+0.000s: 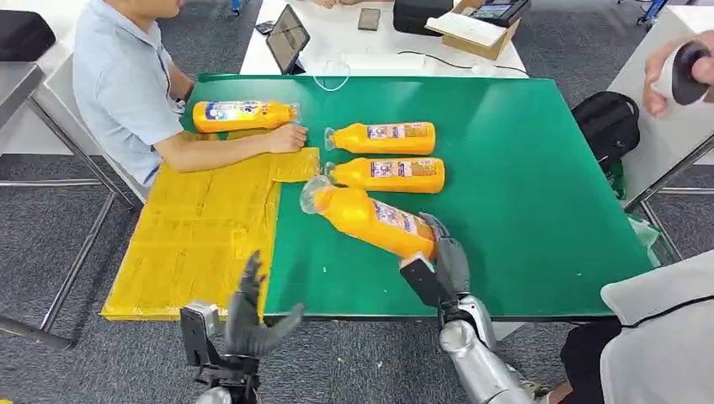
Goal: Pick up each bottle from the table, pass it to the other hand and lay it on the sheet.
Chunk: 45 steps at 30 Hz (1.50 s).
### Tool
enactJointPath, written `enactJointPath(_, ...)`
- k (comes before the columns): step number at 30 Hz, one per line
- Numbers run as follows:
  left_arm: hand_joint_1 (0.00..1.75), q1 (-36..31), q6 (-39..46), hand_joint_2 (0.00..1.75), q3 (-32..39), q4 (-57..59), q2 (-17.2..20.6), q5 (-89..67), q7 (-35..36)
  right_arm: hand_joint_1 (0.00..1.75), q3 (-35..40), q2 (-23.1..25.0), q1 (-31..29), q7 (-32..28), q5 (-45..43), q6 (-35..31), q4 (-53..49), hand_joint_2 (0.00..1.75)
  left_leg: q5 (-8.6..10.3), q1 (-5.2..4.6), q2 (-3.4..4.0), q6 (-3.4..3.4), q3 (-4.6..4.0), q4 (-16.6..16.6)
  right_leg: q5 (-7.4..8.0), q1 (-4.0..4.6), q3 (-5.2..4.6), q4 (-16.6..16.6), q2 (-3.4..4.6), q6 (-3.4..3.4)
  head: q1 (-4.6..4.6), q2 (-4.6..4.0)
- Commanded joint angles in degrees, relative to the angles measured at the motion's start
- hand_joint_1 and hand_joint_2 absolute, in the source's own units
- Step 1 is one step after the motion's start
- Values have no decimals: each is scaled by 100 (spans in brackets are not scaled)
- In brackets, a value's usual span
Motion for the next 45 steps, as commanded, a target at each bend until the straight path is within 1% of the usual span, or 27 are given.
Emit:
enactJointPath(1, 0, -424, -741, 175, -475, 483, 129, 432, -89, 175, 887, 210, -11, -51, -127, 213, -291, 175, -4, 9, 4, -13, 14, 0, -3, 10, 15, -1, -1, -17, -2, 0)
enactJointPath(5, 0, -410, -1197, 175, -537, 296, 134, 755, 25, 175, 1163, 307, -36, -147, -223, 261, -2, 175, -9, 11, 12, -12, 19, 2, -5, 12, 17, -1, 6, -18, -2, 0)
enactJointPath(9, 0, -420, -1048, 175, -454, 90, 46, 738, -162, 175, 1451, 471, 10, -179, -220, 313, 156, 175, -3, 7, 6, -8, 8, -1, -1, 7, 8, -2, 3, -10, 0, 0)
enactJointPath(10, 0, -432, -995, 175, -433, -11, 19, 738, -242, 175, 1519, 514, 6, -179, -227, 330, 225, 175, -8, 11, 10, -12, 17, 0, -4, 12, 17, -3, 4, -16, 0, 0)
enactJointPath(13, 0, -425, -983, 175, -434, -67, 26, 749, -237, 175, 1542, 531, -1, -182, -217, 292, 272, 175, -5, 9, 6, -11, 11, 1, -4, 9, 11, 0, 0, -14, -2, 0)
enactJointPath(15, 0, -391, -1009, 175, -386, -198, 6, 965, -232, 175, 1623, 543, -60, -171, -273, 380, 404, 175, -2, 10, 1, -10, 10, -1, -2, 10, 12, -4, -3, -14, 0, 0)
enactJointPath(17, 0, -375, -1021, 175, -413, -396, 40, 1036, -251, 175, 1731, 653, -93, -163, -294, 370, 595, 175, -4, 8, 8, -8, 9, 0, -1, 8, 8, -1, 4, -12, 0, 0)
enactJointPath(18, 0, -376, -945, 175, -426, -439, 43, 1049, -172, 175, 1763, 733, -123, -152, -332, 332, 706, 175, -2, 7, 8, -6, 5, 0, 0, 7, 4, -1, 5, -9, 0, 0)
enactJointPath(19, 0, -402, -696, 175, -417, -435, 9, 988, -166, 175, 1863, 819, -168, -199, -398, 341, 826, 175, -8, 13, 15, -11, 12, 4, -3, 13, 10, 1, 9, -16, 2, 0)
enactJointPath(23, 0, -431, -676, 175, -430, -417, -5, 985, -167, 175, 1898, 883, -155, -183, -388, 288, 823, 175, -4, 7, 9, -10, 13, -3, -3, 7, 12, 0, 3, -14, 0, 0)
enactJointPath(25, 0, -540, -300, 175, -462, -274, -63, 958, -224, 175, 2156, 922, -179, -179, -402, 352, 812, 175, -1, 6, 1, -7, 7, -2, -2, 5, 7, 0, -2, -10, 0, 0)
enactJointPath(26, 0, -579, -252, 175, -481, -249, -81, 1041, -175, 175, 2240, 962, -179, -151, -418, 400, 812, 175, -5, 9, 5, -10, 13, 0, -5, 9, 13, 0, 0, -15, 0, 0)
enactJointPath(29, 0, -663, -285, 175, -591, -254, -55, 1253, 29, 175, 2481, 1032, -231, 4, -263, 264, 866, 175, -6, 10, 15, -10, 11, 2, -2, 10, 9, 1, 8, -15, 0, 0)
enactJointPath(30, 0, -701, -242, 175, -649, -242, -36, 1307, 93, 175, 2588, 1030, -267, 41, -219, 143, 896, 175, -2, 6, 5, -7, 7, -1, -2, 6, 7, 1, 0, -11, 0, 0)
enactJointPath(32, 0, -754, -81, 175, -656, -210, -75, 1318, 51, 175, 2710, 1055, -315, 96, -219, 144, 939, 175, -3, 10, 3, -10, 10, 1, -3, 10, 11, 2, -3, -15, 0, 0)
enactJointPath(33, 0, -821, -48, 175, -709, -153, -71, 1363, 132, 175, 2898, 1046, -374, 127, 12, -57, 985, 175, -1, 6, 1, -7, 6, 0, -2, 5, 6, 2, -2, -11, 0, 0)
enactJointPath(35, 0, -821, -48, 175, -709, -153, -71, 1363, 132, 175, 2898, 1046, -374, 127, 12, -57, 985, 175, -3, 8, 9, -9, 9, 0, -1, 8, 9, 0, 3, -14, -2, 0)
enactJointPath(38, 0, -821, -48, 175, -709, -153, -71, 1363, 132, 175, 2898, 1046, -374, 127, 12, -57, 985, 175, -3, 10, 0, -9, 10, 0, -4, 9, 12, 0, -6, -14, 0, 0)
enactJointPath(39, 23, -848, -60, 175, -703, -104, -64, 1506, 207, 175, 2958, 1058, -371, 134, -138, 108, 948, 175, 0, 6, 2, -7, 7, -2, -2, 5, 7, 0, -2, -10, 0, 0)
enactJointPath(40, 169, -846, -91, 175, -689, -105, -61, 1613, 245, 175, 3033, 1052, -369, 123, -131, 101, 914, 175, 0, 5, 1, -6, 5, -2, -2, 4, 5, 0, -3, -9, 2, 0)
enactJointPath(41, 175, -848, -120, 175, -677, -111, -56, 1669, 255, 175, 3092, 1064, -368, 127, -118, 122, 903, 175, -5, 9, 2, -10, 14, 0, -7, 8, 15, 2, -4, -15, 0, 0)
enactJointPath(42, 175, -841, -151, 175, -648, -129, -58, 1743, 231, 171, 3202, 1055, -369, 133, -133, 205, 856, 175, -4, 8, 3, -9, 11, 0, -5, 7, 12, 0, -2, -13, 0, 0)
enactJointPath(43, 175, -844, -177, 175, -649, -140, -49, 1767, 225, 162, 3256, 1045, -355, 121, -144, 233, 822, 175, -6, 11, 2, -12, 16, 1, -7, 11, 18, 0, -4, -18, 2, 0)
enactJointPath(44, 175, -844, -177, 175, -649, -140, -49, 1767, 225, 145, 3256, 1045, -355, 121, -144, 233, 822, 175, -5, 10, 4, -10, 11, 2, -5, 10, 12, 1, -1, -15, 0, 0)
enactJointPath(45, 175, -833, -249, 175, -632, -176, -43, 1865, 256, 28, 3328, 1035, -295, 126, -223, 389, 755, 175, -8, 14, 6, -14, 18, 2, -8, 14, 19, 2, -1, -21, 0, 0)
